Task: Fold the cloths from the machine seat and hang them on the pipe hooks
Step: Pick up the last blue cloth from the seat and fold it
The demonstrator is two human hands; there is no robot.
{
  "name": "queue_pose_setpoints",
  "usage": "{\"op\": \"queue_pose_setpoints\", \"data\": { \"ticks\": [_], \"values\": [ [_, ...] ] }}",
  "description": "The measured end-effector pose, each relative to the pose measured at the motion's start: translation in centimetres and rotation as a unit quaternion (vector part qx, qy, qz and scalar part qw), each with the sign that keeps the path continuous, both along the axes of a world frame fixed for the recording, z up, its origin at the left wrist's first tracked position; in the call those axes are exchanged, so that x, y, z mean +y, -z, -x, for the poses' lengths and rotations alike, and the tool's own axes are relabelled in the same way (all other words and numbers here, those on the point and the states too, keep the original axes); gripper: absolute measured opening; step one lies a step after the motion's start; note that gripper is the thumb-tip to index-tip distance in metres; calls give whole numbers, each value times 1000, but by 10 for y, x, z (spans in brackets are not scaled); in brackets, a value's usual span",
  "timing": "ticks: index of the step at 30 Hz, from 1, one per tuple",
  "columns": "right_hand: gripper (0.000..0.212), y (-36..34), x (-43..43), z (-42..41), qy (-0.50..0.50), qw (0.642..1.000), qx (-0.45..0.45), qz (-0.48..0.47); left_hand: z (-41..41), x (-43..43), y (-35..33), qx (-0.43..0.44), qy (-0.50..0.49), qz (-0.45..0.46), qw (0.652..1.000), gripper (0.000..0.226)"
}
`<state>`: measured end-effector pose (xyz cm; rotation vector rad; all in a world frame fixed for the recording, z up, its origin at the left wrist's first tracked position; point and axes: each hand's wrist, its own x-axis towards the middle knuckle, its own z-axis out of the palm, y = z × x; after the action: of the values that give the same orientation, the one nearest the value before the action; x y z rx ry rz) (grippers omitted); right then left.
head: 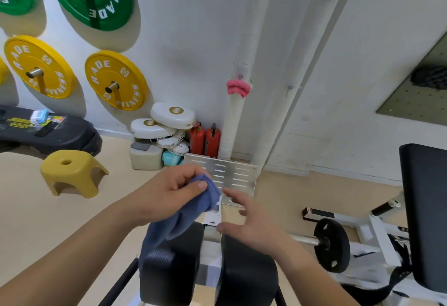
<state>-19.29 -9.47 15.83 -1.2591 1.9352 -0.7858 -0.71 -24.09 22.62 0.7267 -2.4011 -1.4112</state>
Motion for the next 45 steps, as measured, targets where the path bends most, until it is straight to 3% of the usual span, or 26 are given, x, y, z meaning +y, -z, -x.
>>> {"op": "queue_pose_setpoints", "data": {
  "ticks": [2,7,13,24,30,37,45],
  "values": [
    [64,-2,-16,-20,-51,999,3,10,-5,3,-12,9,30,-16,999,22],
    [28,5,-21,-29,-71,996,-42,-22,-32,-4,-32,41,23,-43,998,18],
    [16,16,8,15,-27,998,-2,-62,-45,-30,-5,75,-162,-54,983,20],
    [18,5,-22,63,129,991,19,37,-56,-87,63,-1,-215,-41,976,18],
    [28,84,-17,19,113,992,21,-54,-93,-87,136,-53,-211,-140,966,17],
    [20,159,10,-47,41,960,-28,-276,-173,-51,223,-203,-173,-156,951,19],
    [17,163,-5,-49,98,956,-66,-267,-172,-67,237,-228,-166,-142,949,23]
  ]
}}
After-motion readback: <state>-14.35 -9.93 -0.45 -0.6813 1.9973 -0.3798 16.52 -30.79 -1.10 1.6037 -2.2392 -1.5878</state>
